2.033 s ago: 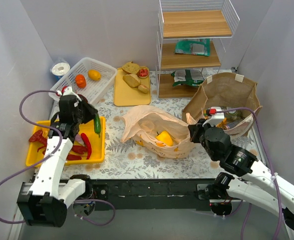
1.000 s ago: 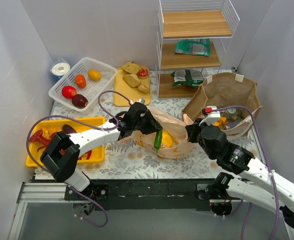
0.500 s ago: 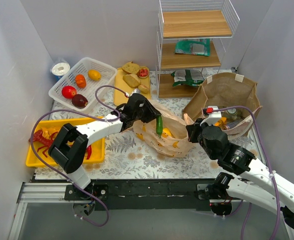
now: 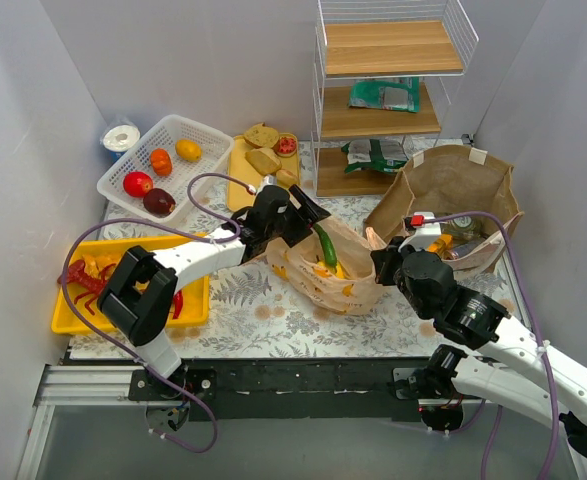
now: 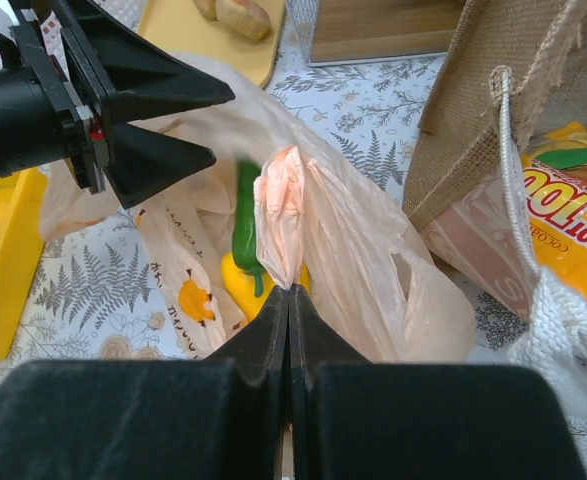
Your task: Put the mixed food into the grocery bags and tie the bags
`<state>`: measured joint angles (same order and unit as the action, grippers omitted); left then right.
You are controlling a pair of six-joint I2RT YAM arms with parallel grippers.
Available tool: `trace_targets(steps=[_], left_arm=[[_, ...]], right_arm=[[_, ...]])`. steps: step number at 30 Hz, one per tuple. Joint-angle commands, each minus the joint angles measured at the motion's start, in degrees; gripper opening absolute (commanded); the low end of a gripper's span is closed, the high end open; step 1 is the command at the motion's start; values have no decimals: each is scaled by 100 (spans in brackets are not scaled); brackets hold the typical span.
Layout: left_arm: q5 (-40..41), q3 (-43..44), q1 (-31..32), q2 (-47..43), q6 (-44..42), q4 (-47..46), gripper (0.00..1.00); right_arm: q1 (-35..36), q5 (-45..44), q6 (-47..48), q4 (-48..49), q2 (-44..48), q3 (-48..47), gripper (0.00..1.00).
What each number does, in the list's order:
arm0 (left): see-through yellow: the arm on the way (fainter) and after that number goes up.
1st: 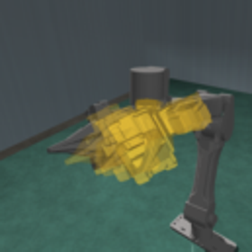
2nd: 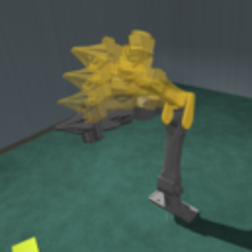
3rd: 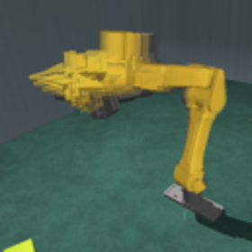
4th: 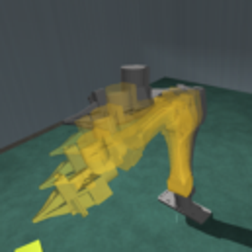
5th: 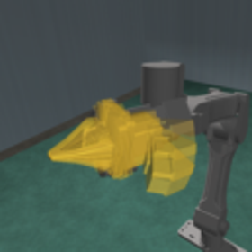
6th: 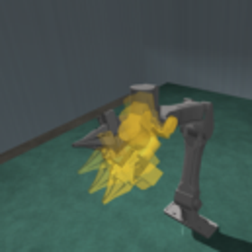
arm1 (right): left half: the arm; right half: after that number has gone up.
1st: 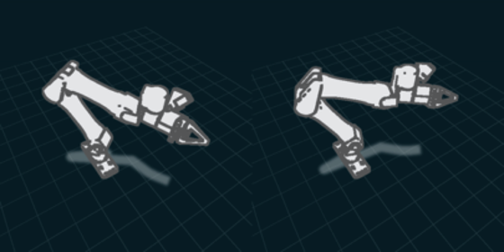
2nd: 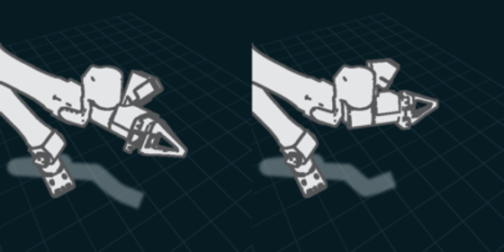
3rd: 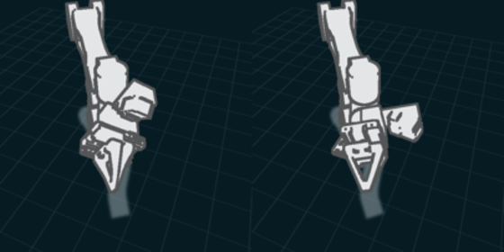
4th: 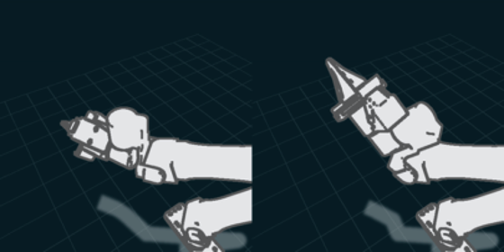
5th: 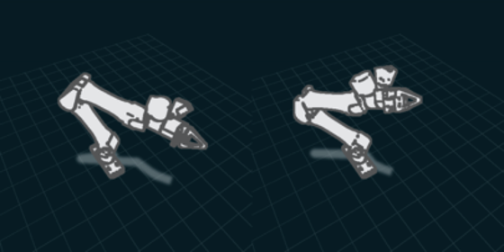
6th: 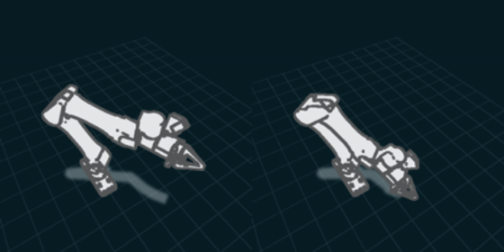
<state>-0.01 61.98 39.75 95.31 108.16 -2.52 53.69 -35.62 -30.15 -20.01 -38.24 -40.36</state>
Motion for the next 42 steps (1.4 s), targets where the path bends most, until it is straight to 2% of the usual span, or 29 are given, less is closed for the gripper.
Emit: trace_targets(steps=[1,6,7,10,12,14,15,17,18,21,27,31,35,42], left_arm=[[-297,297,-28,24,-505,452,86],[-868,368,-28,-748,-2042,1069,91],[-1034,385,-37,-916,-2723,1209,94],[-1291,543,-151,-1584,-3876,2131,98],[-1125,789,-352,-2022,-4249,2939,98],[-888,1061,-993,-2235,-4566,3466,98],[-765,1167,-1587,-2314,-4610,3574,98],[-554,1334,-2205,-2263,-4655,3706,98],[-335,1552,-2748,-2027,-4646,3724,98],[148,1966,-3506,-1473,-4602,3593,98],[905,3300,-4281,521,-4900,3434,98],[1247,4091,-4458,1663,-5191,3538,98],[1600,4560,-4616,2299,-5384,3803,98],[1917,4095,-4695,2528,-5534,3619,98]], right_arm=[[1,-77,-70,120,71,-156,1],[1,-191,-70,6,194,-183,1],[1,-200,-70,6,211,-183,1],[1,-226,-61,-3,256,-174,1],[1,-244,-35,6,282,-165,1],[1,-244,-8,32,264,-157,1],[-8,-253,27,50,247,-165,1],[1,-244,62,67,212,-183,1],[-8,-253,79,85,194,-200,1],[1,-270,159,94,133,-218,1],[1,-323,299,164,89,-236,1],[1,-341,378,278,45,-236,1],[1,-341,457,331,-113,-288,1],[1,-297,501,410,-298,-350,1]])
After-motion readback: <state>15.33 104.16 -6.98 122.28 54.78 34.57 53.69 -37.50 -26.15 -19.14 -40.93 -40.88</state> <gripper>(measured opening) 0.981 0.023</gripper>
